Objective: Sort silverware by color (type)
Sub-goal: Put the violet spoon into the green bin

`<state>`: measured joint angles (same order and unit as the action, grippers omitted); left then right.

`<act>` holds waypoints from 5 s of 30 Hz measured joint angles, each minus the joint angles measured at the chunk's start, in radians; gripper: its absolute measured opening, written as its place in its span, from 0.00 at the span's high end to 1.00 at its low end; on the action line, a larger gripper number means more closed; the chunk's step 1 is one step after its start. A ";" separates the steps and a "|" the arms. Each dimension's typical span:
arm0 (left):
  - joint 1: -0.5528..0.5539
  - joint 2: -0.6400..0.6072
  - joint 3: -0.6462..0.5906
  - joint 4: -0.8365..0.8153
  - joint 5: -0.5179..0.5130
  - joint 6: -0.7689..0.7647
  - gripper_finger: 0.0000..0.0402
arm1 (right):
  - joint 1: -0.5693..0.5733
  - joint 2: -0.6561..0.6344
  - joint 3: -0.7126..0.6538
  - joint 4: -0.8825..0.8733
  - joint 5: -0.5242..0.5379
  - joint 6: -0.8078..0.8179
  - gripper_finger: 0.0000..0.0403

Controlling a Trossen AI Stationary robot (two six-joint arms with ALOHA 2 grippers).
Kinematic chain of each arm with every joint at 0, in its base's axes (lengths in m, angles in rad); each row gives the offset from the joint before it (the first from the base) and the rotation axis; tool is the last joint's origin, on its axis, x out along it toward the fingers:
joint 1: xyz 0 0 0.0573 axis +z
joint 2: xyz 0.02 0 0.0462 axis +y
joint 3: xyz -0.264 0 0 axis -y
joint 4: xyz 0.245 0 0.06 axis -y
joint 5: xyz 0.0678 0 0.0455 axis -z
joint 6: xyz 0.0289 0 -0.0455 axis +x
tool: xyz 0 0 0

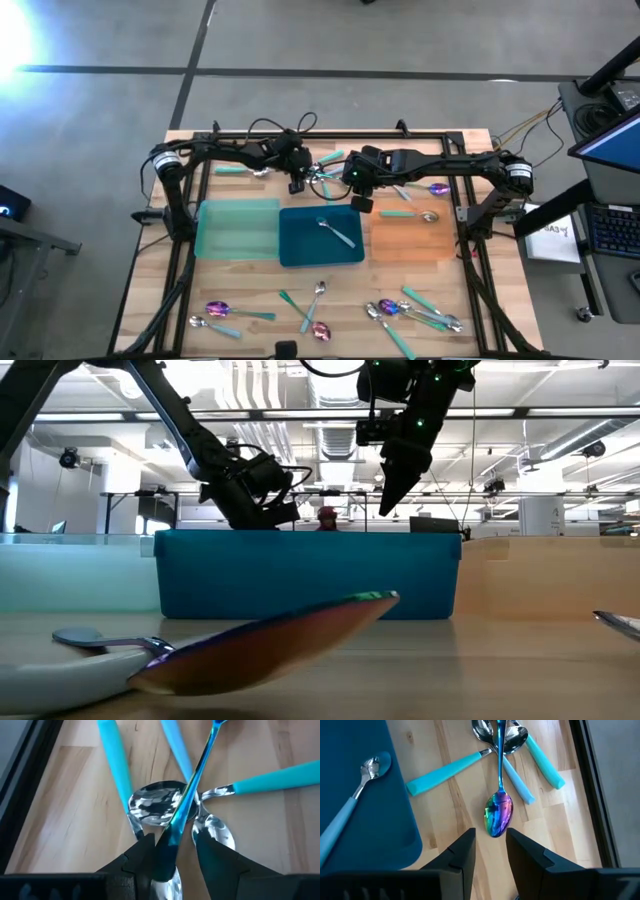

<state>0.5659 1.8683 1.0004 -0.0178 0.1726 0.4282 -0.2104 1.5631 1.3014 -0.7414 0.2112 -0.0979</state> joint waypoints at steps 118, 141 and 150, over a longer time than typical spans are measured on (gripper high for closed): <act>-0.011 0.213 0.381 -0.432 -0.052 0.078 0.73 | -0.013 0.000 -0.068 0.050 0.000 -0.041 0.76; -0.013 0.167 0.375 -0.478 -0.041 -0.058 0.93 | -0.013 0.000 -0.068 0.052 0.000 -0.047 0.76; -0.037 0.034 0.377 -0.543 0.088 -0.172 0.93 | -0.013 0.000 -0.068 0.074 0.000 -0.059 0.76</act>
<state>0.5288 1.9024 1.3773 -0.5611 0.2604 0.2560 -0.2234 1.5627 1.2339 -0.6669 0.2111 -0.1570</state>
